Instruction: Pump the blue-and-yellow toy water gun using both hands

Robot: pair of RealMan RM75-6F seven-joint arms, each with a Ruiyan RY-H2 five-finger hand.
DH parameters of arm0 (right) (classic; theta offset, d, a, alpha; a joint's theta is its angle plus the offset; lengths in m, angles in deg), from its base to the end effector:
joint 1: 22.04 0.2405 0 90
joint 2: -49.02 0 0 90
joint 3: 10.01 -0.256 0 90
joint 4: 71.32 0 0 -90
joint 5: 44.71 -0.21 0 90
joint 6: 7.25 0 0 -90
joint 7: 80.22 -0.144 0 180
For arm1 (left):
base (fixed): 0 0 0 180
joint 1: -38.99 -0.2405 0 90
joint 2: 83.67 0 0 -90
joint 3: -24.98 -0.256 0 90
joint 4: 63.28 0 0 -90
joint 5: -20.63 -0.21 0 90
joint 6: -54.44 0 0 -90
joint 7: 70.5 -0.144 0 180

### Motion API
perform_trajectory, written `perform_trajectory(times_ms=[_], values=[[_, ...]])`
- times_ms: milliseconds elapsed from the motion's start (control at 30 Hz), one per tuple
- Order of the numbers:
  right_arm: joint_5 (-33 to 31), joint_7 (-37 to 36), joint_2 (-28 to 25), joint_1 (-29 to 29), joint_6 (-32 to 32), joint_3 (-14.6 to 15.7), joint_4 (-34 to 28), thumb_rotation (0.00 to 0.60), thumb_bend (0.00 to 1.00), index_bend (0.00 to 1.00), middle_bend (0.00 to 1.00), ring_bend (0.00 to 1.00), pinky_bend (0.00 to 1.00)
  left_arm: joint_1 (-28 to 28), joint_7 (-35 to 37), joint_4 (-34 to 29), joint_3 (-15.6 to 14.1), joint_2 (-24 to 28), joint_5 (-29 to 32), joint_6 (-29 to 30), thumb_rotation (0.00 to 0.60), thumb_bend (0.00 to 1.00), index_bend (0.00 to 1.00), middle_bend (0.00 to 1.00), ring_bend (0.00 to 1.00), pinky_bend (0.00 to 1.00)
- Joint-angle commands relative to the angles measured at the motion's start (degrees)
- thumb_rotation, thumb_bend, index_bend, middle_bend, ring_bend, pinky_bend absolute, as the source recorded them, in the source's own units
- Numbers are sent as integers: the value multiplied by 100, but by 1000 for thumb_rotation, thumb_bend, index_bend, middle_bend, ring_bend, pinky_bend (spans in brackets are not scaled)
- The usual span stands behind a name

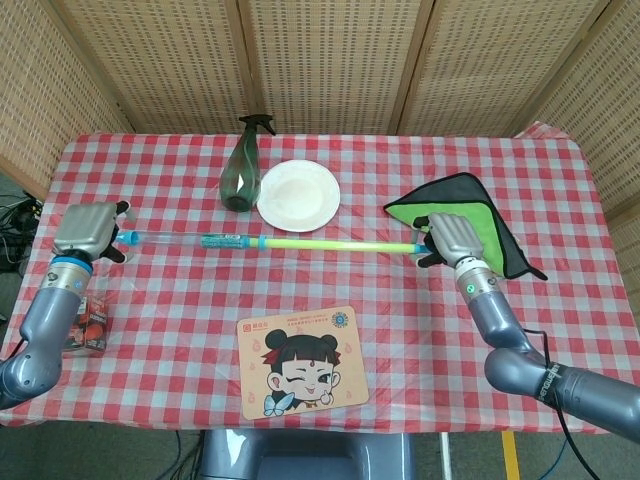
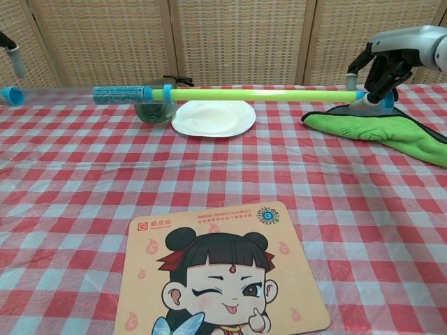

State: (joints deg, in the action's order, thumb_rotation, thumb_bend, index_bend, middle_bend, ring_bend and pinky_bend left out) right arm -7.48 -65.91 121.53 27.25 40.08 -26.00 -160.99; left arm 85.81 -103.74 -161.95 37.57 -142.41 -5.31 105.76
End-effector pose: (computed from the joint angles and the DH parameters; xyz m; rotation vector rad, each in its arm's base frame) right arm -0.1564 -0.4059 0.0786 1.5661 -1.2555 0.8912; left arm -0.2014 0.3841 0.1508 -1.5074 -1.0466 -0.5418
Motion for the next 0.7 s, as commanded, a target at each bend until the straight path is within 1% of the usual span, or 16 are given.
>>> perform_trajectory(times_ms=[33,133,533,600,700], values=[[-1,0,-7,7,8,8,-11,600,500,829,1000,1000,675,41,1,36,-44,-33,20,-11,600,203,390,881,793,660],[-5,1,-16,15,16,18,-24,600,500,829,1000,1000,675,80,0,59,-88,-60,38,-25,600,244,392,881,793,660],[-45,11,-75,45,67,65,-99,600,500,829,1000,1000,675,280,-1,254,-272,-271,158,-35,600,243,396,881,793,660],[-43,11,-86,46,77,77,-111,600,500,829,1000,1000,676,312,0,264,-301,-298,175,-22,600,247,422,881,793,660],[-42,2,-105,46,93,85,-138,600,500,829,1000,1000,675,342,21,248,-319,-329,169,41,600,331,507,881,793,660]])
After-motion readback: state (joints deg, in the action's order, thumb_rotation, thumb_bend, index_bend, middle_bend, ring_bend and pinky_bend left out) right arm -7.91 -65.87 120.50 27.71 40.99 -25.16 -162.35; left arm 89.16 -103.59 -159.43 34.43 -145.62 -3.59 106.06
